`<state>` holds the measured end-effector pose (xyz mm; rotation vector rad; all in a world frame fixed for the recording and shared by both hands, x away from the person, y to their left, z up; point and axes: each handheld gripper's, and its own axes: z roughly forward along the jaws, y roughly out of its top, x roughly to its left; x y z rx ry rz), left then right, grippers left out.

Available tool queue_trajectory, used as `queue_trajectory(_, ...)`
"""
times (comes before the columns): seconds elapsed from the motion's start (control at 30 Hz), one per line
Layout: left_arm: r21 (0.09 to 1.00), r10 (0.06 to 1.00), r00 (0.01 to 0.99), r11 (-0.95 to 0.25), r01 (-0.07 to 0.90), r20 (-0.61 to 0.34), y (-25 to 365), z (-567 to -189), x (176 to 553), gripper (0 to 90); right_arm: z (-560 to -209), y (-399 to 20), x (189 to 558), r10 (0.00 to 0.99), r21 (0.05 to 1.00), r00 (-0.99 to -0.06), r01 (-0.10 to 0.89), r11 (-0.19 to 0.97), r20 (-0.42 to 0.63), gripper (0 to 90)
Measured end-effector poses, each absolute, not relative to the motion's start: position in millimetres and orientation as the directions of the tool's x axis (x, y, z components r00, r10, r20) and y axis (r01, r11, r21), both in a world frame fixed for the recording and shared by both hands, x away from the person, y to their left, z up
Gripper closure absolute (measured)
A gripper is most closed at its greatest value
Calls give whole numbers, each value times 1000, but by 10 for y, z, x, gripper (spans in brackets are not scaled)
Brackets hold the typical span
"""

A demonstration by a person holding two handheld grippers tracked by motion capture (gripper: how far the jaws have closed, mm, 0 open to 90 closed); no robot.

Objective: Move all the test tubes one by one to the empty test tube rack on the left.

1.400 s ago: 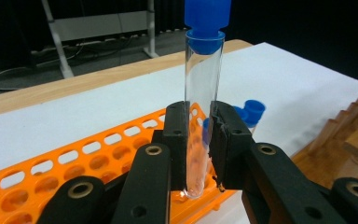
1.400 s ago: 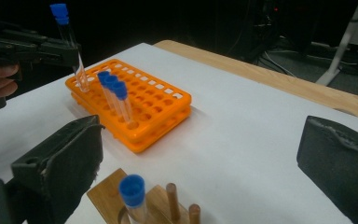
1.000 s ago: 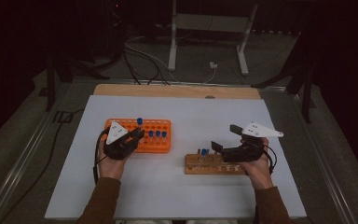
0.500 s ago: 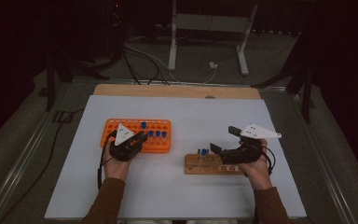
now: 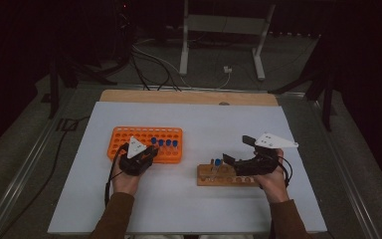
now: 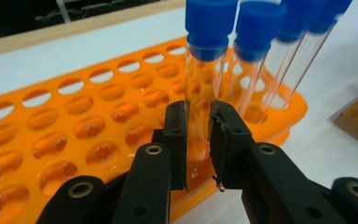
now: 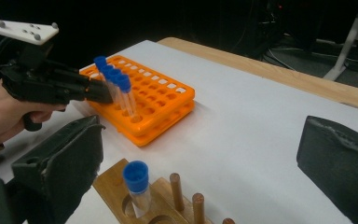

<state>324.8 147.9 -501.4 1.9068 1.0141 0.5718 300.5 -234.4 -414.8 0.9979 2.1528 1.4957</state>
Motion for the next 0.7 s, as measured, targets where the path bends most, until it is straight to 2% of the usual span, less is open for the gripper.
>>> queue_trajectory(0.53, 858, 831, 556, -273, 434, -17, 1487, -5008, 3230, 780, -4171, -2308, 3004, 695, 910, -710, 355, 213, 114, 5)
queue_trajectory(0.7, 860, 827, 559, -244, 449, -57, 1508, -4991, 3229, 736, -4176, -2299, 2999, 690, 911, -715, 352, 214, 115, 5)
